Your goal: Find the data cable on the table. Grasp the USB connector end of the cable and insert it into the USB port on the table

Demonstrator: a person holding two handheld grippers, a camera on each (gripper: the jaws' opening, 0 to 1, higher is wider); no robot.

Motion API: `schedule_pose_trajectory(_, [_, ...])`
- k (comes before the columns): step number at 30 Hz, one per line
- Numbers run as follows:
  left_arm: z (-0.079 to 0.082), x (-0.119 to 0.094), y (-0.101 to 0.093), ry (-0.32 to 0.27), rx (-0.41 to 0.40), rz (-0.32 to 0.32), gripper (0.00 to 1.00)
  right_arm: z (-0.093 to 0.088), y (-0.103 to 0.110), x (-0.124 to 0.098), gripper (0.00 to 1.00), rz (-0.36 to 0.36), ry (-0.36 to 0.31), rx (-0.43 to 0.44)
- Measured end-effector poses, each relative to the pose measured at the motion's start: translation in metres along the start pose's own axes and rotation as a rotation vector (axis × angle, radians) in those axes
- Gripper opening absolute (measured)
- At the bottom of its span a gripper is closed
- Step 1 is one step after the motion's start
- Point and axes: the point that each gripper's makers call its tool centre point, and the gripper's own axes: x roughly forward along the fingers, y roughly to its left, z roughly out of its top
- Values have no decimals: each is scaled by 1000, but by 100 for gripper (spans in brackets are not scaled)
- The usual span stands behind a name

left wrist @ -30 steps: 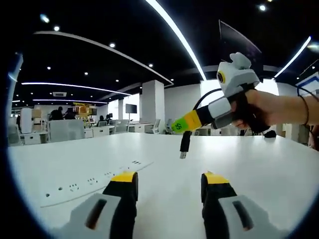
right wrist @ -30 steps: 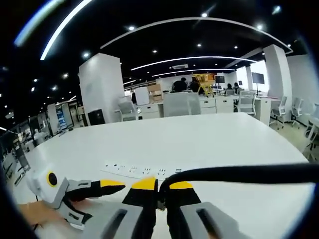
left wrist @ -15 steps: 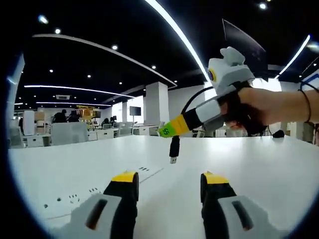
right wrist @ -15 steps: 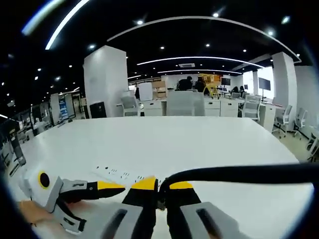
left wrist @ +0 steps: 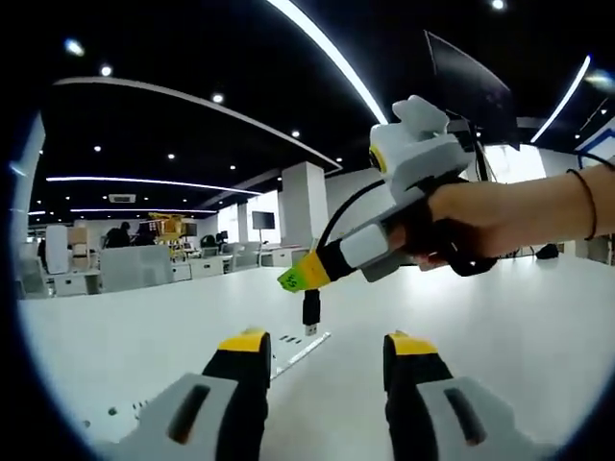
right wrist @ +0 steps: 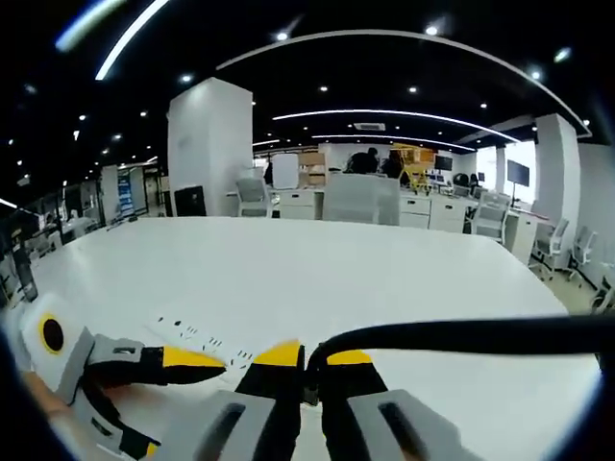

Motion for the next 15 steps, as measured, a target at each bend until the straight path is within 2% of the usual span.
schedule_pose_trajectory(6, [1,1,1,-8,1,8,49,7,-6,11,7,8,-23,2])
schedule_pose_trajectory(15, [-1,2,3,-4,4,14,50,4,-4,27,7,43,29,-53])
